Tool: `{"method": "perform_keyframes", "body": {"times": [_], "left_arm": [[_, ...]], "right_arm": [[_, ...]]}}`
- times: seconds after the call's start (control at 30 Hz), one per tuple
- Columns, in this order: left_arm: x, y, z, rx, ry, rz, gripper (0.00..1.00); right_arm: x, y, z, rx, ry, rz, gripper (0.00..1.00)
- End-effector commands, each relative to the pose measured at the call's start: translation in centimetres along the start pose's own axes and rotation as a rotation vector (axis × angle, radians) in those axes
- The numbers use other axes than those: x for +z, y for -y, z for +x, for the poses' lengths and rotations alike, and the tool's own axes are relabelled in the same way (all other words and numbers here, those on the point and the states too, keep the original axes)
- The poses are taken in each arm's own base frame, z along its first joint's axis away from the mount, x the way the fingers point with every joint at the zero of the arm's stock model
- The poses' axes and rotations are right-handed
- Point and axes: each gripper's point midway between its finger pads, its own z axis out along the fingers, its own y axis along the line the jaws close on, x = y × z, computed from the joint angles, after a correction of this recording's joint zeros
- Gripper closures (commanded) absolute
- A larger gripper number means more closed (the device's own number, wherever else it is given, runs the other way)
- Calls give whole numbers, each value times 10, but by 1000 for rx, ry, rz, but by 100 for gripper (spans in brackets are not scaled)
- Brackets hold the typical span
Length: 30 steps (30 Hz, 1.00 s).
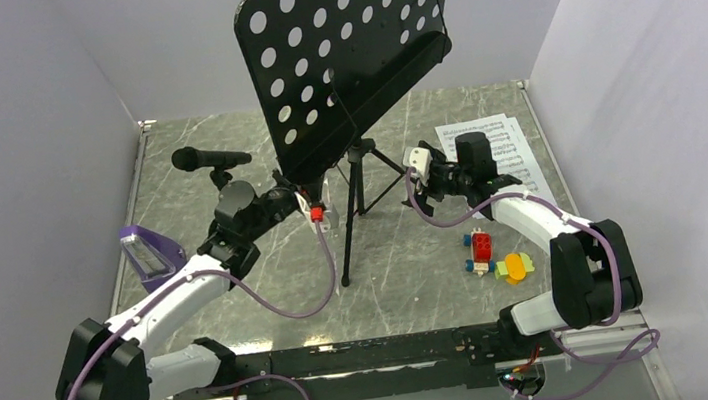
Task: Pack up the instrument practice props
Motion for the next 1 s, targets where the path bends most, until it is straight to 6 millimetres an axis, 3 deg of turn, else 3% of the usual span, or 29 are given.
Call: {"method": "perform_keyframes", "body": {"times": [0.0,0.13,0.43,0.97], "left_arm": [[12,-45,-32,207,87,-117,40],[23,-32,-35,224,116,-49,38],[45,-23,-31,256,135,17,39],[57,-10,-29,186,142,118,70]], "right_arm": [[-4,5,-9,-18,25,16,2],[-3,4,-8,-18,27,15,2],[-2,3,-6,-13,32,22,2],[-4,1,0,-1,25,28,2]]}}
